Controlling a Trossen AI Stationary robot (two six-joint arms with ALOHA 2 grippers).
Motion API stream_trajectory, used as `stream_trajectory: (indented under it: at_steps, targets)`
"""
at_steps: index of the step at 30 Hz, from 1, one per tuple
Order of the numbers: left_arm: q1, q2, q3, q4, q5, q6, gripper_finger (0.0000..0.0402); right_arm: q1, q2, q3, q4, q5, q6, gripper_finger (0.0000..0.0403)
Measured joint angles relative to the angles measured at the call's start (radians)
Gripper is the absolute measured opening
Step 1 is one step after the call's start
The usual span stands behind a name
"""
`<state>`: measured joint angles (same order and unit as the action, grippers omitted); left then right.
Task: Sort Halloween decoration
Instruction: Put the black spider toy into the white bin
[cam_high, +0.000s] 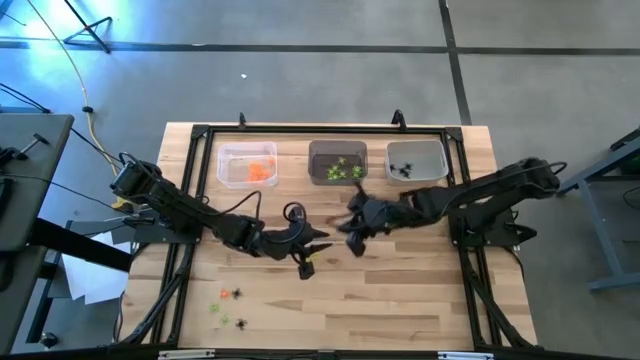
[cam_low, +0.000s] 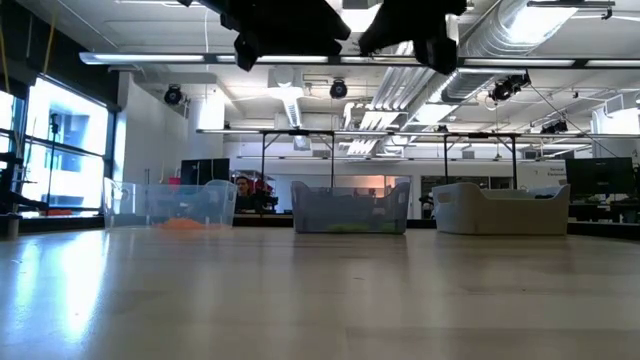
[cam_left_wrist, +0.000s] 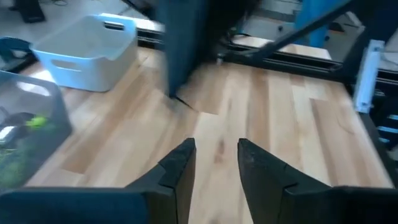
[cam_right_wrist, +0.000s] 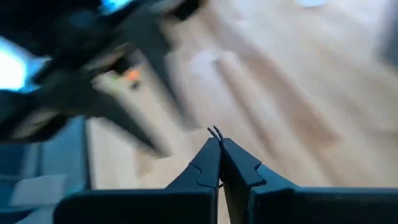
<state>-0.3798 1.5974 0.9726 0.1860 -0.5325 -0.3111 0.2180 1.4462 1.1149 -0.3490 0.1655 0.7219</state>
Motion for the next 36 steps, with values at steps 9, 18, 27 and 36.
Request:
stream_trajectory:
  at_steps: [9,18,27,36]
  targets:
    - [0.000,0.000,0.000,-0.033,0.121,-0.080,0.0109,-0.233,-0.300,0.000,-0.525,0.103,-0.018,0.0000]
    - [0.000,0.000,0.000,-0.049,0.131,-0.102,0.0109,-0.568,-0.491,0.000,-0.935,0.151,0.056,0.0000]
    - [0.000,0.000,0.000,-0.054,0.129,-0.098,0.0108,-0.740,-0.482,-0.219,-0.730,0.105,-0.090,0.0000]
    - [0.000,0.000,0.000,-0.059,0.129,-0.098,0.0108,-0.984,-0.483,-0.493,-0.300,-0.069,-0.184,0.0000]
